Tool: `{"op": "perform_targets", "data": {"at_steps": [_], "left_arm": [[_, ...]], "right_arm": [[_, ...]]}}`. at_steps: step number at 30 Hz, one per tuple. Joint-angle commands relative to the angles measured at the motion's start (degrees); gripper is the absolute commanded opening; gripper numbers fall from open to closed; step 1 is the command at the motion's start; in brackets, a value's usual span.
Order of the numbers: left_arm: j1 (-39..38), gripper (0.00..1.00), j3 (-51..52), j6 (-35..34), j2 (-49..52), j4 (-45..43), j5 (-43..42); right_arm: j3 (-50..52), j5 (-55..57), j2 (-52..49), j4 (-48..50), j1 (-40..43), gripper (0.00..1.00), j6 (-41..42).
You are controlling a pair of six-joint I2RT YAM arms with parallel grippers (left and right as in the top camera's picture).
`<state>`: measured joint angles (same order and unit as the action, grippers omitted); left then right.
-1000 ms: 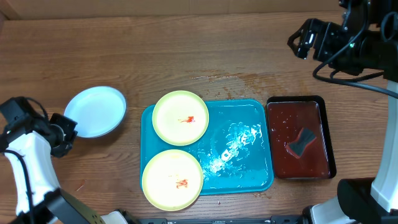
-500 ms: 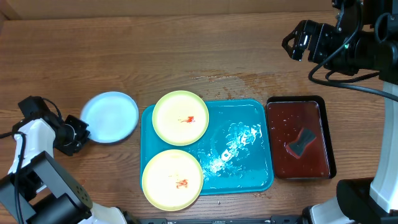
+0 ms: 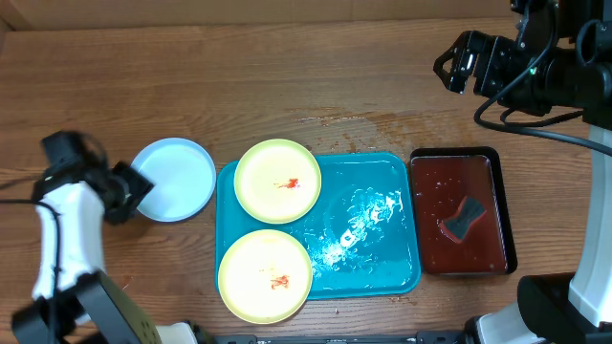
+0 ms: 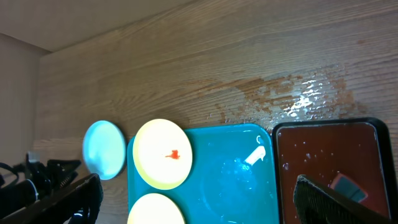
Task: Clean dirty plates on tray and stack at the side
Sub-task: 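Move the left gripper to the rim of the upper yellow plate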
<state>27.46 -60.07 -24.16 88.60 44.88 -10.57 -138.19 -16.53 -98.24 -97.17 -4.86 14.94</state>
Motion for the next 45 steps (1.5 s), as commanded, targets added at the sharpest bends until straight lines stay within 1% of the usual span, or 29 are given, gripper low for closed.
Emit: {"op": "perform_targets", "data": {"at_steps": [1,2,3,5,9,12,16,18,21,24,30,32,34,35,42,45], "left_arm": [[-9.9,0.61,0.1,6.6,-5.3,-0.7,-1.8],[-12.9,0.71,0.1,7.0,-5.4,-0.8,-1.0],[-15.6,0.76,0.1,7.7,-5.3,-0.9,-0.4],[-20.4,0.81,0.1,7.9,-3.7,-1.0,1.2],[-26.4,0.79,0.1,9.7,1.1,-2.3,1.2],[-29.1,0.77,0.1,12.0,3.8,-3.5,0.7],[-30.2,0.77,0.1,12.7,5.7,-3.9,0.4],[-30.3,0.73,0.1,13.2,6.8,-4.2,0.3],[-30.2,0.61,0.1,13.7,8.6,-5.1,0.0],[-30.2,0.52,0.1,13.9,10.2,-6.3,-0.6],[-30.6,0.52,0.1,14.3,13.1,-8.6,-2.9],[-31.2,0.38,0.1,14.3,14.0,-9.4,-3.0],[-31.5,0.21,0.1,13.9,14.6,-10.0,-3.0],[-31.8,0.04,0.1,13.6,15.0,-10.5,-3.2],[-32.7,0.04,0.1,11.6,15.2,-11.5,-4.1],[-33.6,0.04,0.0,10.8,15.2,-11.9,-4.0]], "right_arm": [[0.2,0.0,0.0,0.1,-0.1,1.00,-0.2],[0.2,0.0,0.0,0.1,-0.1,1.00,-0.2],[0.2,0.0,0.0,0.1,-0.1,1.00,-0.2],[0.2,-0.1,0.0,0.1,-0.1,1.00,-0.2],[0.2,-0.1,0.0,0.1,-0.1,1.00,-0.2],[0.2,-0.3,0.0,0.1,-0.1,1.00,-0.2],[0.2,-0.3,0.0,0.1,-0.1,1.00,-0.2],[0.2,-0.3,0.0,0.1,-0.1,1.00,-0.2],[0.2,-0.3,0.0,0.1,-0.1,1.00,-0.2],[0.2,-0.3,0.0,0.1,-0.1,1.00,-0.1],[0.2,-0.3,0.0,0.1,-0.1,1.00,-0.1],[0.2,-0.3,0.0,0.1,-0.1,1.00,-0.1],[0.2,-0.3,0.0,0.1,-0.1,1.00,-0.1],[0.2,-0.3,0.0,0.1,-0.1,1.00,0.1],[0.4,0.2,-1.2,0.1,-0.1,1.00,0.4],[3.3,3.4,-1.8,0.1,-0.1,1.00,3.6]]}}
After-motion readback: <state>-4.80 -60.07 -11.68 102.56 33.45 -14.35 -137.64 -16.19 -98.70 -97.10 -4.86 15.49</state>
